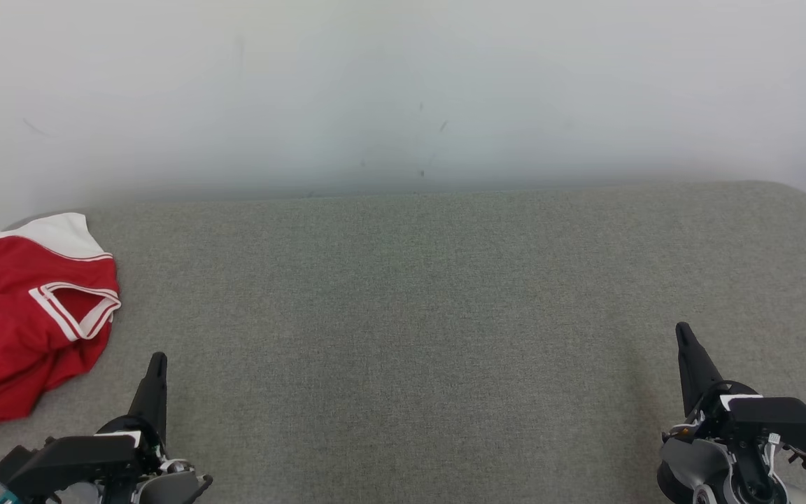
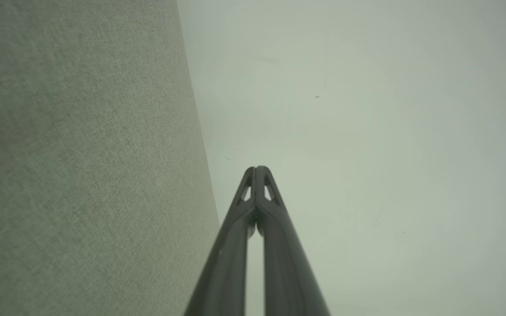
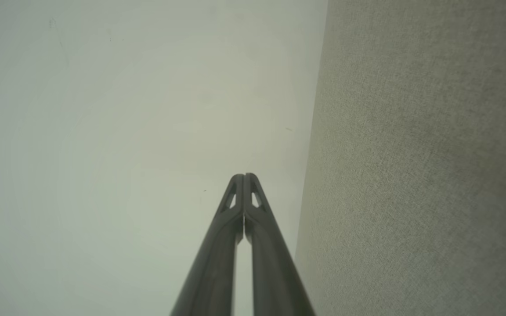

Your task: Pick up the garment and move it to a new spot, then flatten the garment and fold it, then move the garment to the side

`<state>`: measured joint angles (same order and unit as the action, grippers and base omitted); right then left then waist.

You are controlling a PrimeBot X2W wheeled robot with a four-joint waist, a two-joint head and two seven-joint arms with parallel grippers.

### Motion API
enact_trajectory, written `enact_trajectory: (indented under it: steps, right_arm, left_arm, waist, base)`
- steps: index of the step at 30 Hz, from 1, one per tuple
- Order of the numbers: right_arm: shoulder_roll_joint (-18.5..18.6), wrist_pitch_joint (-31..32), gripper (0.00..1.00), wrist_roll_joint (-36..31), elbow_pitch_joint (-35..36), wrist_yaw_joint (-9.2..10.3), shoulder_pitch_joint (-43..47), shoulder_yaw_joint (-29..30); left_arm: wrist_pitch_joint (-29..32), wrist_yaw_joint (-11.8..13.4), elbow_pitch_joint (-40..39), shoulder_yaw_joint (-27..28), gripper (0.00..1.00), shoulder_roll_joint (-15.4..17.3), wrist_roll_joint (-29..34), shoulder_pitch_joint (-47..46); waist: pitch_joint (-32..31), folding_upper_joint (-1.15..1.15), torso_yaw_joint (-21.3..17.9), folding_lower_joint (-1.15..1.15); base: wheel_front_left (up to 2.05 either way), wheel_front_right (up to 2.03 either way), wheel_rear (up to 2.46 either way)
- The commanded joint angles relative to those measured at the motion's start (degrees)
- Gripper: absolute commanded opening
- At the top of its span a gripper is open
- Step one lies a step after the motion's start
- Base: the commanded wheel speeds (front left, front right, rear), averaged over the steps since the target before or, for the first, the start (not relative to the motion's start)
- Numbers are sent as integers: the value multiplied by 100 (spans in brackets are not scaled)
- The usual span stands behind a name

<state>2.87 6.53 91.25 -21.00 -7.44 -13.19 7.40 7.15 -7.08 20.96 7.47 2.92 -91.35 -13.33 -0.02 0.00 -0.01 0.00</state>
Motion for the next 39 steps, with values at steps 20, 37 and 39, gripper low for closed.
enact_trajectory:
  steps: [20, 37, 39]
  right_arm:
    - [1, 7, 0, 41, 3, -9, -37, 6]
    - [-19, -86, 100, 2, -95, 13, 237, -77]
    - [-18, -147, 100, -17, -38, 13, 289, -129]
  left_arm:
    - [1, -12, 1, 7, 0, -10, -12, -71]
    - [-86, 2, 125, -72, 100, -30, 4, 239]
    - [-149, 0, 91, -121, 100, -29, 16, 296]
  waist:
    - [0, 0, 0, 0]
    - [-25, 0, -1, 0]
    - [-43, 0, -2, 0]
  base:
    - [0, 0, 0]
    - [0, 0, 0]
    - [0, 0, 0]
